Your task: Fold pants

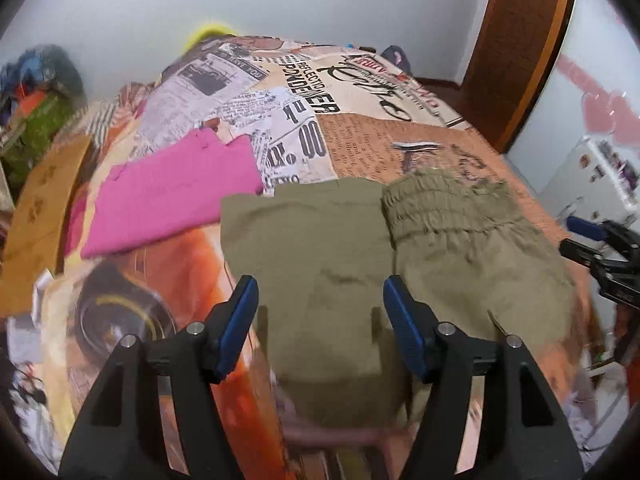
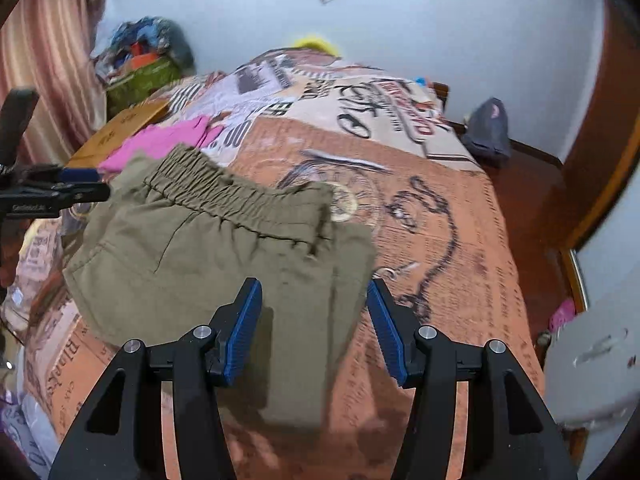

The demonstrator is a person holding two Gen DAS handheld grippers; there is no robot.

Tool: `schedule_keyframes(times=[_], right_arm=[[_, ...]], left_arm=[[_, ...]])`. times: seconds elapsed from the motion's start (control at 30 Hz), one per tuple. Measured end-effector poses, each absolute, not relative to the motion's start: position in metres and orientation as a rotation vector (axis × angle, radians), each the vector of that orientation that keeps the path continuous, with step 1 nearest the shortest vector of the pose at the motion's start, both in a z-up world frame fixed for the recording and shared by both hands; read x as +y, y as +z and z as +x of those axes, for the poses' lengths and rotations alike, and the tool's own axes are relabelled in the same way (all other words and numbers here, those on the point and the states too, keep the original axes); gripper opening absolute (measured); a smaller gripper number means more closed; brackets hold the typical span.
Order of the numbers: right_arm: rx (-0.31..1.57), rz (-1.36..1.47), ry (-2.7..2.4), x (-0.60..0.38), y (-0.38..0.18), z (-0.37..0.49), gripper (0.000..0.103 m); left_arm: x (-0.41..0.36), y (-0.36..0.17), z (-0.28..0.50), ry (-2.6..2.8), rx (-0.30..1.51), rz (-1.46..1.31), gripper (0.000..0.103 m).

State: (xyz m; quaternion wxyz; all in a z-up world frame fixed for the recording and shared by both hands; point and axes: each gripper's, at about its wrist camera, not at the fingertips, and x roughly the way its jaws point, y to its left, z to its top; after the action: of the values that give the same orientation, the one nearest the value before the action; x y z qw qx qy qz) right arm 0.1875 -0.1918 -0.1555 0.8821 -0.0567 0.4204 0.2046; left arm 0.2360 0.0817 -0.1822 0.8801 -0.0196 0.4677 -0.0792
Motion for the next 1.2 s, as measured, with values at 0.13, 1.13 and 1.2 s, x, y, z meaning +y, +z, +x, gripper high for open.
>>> schedule_keyframes(times=[0.13, 1.13, 1.2], right_arm=[[0.888, -0.085, 0.45, -0.191, -0.159, 0.175, 0.051], [1.018, 0.034, 0.405, -0.184, -0.2, 0.227, 0.066], [1.02, 0.047, 0.411, -0.184, -0.208, 0.23, 0.068]], left_arm=[[0.081, -0.194, 0.212, -0.164, 1.013, -0.027, 0.065], [0.097, -0.247, 0.267, -0.196, 1.111, -0.094, 0.081], [0.099, -0.25, 0.268, -0.206, 1.093, -0.128, 0.083]])
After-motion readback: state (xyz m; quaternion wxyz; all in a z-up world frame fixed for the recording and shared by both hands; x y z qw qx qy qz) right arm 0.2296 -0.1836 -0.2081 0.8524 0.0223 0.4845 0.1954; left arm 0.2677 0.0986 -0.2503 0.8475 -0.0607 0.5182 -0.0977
